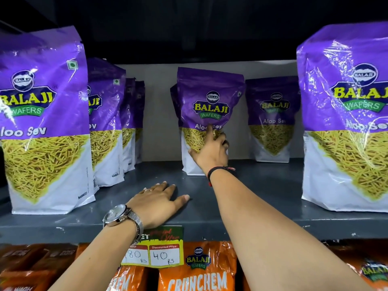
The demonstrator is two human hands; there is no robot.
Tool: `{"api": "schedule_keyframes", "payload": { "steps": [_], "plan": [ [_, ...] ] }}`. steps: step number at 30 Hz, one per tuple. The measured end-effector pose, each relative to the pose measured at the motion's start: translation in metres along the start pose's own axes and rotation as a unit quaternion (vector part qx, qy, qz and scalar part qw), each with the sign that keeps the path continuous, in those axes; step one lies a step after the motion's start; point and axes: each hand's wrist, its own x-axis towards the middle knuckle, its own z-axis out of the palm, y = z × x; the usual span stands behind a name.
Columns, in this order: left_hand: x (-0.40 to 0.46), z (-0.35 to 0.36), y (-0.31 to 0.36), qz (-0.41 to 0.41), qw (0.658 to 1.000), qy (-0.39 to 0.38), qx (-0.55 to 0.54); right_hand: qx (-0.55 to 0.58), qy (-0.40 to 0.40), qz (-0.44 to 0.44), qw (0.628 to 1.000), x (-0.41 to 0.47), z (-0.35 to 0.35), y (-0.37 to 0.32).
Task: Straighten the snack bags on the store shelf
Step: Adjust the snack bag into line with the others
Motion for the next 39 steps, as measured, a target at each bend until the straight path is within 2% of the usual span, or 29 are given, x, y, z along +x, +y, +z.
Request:
{"api": "schedule_keyframes", "payload": {
  "steps": [17,39],
  "plan": [
    [-0.005,-0.003,0.003,0.002,1.0,-0.004,0.005,-0.02,-0.029,-0.02,0.999,-0.039,-0.055,-0.002],
    [-0.005,-0.003,0.005,-0.006,1.0,-0.016,0.002,-0.044,-0.011,-0.028,0.999,-0.107,-0.108,-0.003]
  ]
}}
